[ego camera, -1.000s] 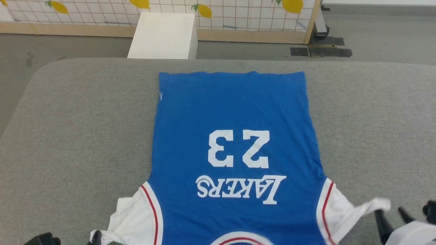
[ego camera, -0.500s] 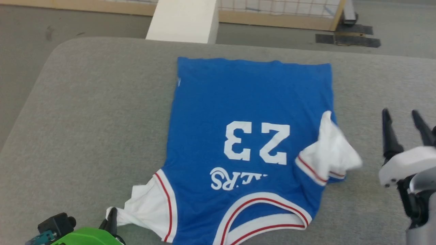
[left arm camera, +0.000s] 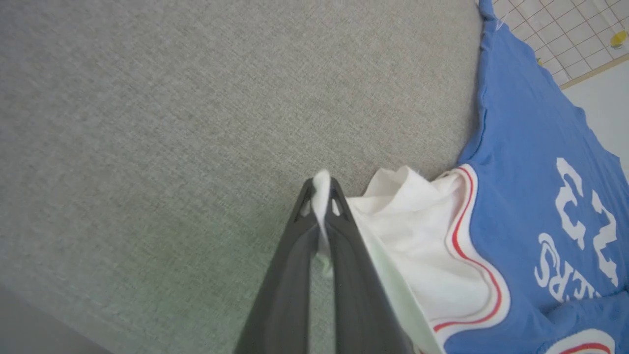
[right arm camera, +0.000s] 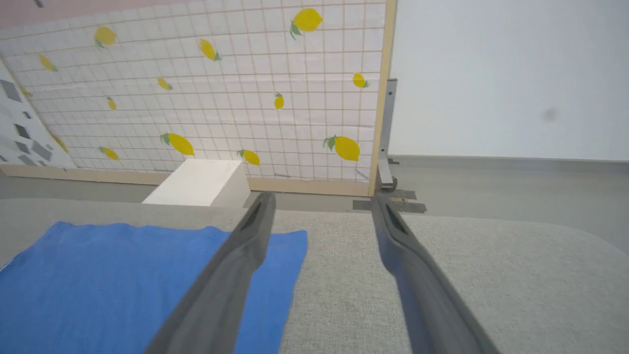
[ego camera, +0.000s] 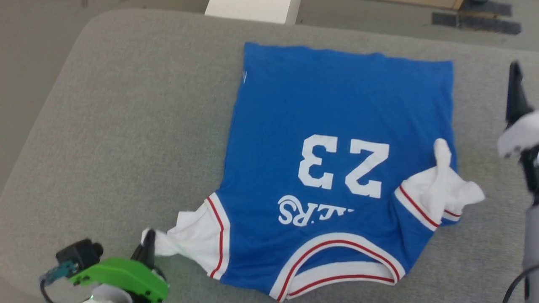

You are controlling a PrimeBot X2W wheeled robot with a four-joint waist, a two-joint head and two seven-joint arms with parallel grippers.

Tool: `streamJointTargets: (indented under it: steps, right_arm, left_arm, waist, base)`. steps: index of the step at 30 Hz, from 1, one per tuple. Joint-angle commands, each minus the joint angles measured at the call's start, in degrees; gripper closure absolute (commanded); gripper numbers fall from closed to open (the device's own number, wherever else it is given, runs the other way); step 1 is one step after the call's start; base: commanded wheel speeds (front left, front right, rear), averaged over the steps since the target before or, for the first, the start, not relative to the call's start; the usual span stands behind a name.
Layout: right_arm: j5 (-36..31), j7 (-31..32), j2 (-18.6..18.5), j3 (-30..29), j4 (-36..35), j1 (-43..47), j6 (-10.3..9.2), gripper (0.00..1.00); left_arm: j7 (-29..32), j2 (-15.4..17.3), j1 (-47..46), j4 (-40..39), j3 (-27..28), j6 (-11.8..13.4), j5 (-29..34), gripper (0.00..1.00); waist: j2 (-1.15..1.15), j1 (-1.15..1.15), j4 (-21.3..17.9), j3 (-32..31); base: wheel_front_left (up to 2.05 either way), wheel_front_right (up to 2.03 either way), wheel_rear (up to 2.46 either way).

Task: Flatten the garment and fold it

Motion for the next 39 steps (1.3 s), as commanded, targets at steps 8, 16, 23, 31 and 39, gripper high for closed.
streamJointTargets:
  steps: [8,16,23,31,39]
  right_arm:
    - [-1.6,5.4,-4.4,-2.2,13.1,-16.2,-0.09,0.0]
    - [-5.2,21.1,-7.1,-4.0,18.5,-26.6,-0.09,0.0]
    - [-9.0,36.8,-7.1,-7.6,17.7,-29.0,-0.09,0.0]
    - [-11.7,47.6,-4.9,-6.6,10.5,-26.0,-0.09,1.0]
    - [-5.6,19.9,-3.9,-4.1,0.2,-14.9,-0.09,1.0]
  left_arm:
    - [-2.4,-2.9,-6.4,2.8,-2.0,-3.0,-0.4,1.0]
    - [-4.5,-4.6,-10.0,5.9,-3.4,-5.8,-0.5,1.0]
    - [-5.8,-5.2,-11.4,7.8,-3.9,-7.3,-0.6,1.0]
    - [-6.4,-5.0,-11.3,9.1,-3.7,-8.0,-1.1,1.0]
    - [-6.3,-2.6,-9.4,8.1,-1.8,-7.1,-1.3,1.0]
  waist:
    - [0.0,0.0,6.7,10.5]
    - [0.0,0.0,10.4,16.6]
    - [0.0,0.0,11.9,18.4]
    - [0.0,0.0,10.7,17.7]
    - [0.0,0.0,6.4,11.1]
  base:
    - [0.0,0.0,0.0]
    - [0.0,0.0,0.0]
    - [0.0,0.0,0.0]
    - [0.0,0.0,0.0]
    - [0.0,0.0,0.0]
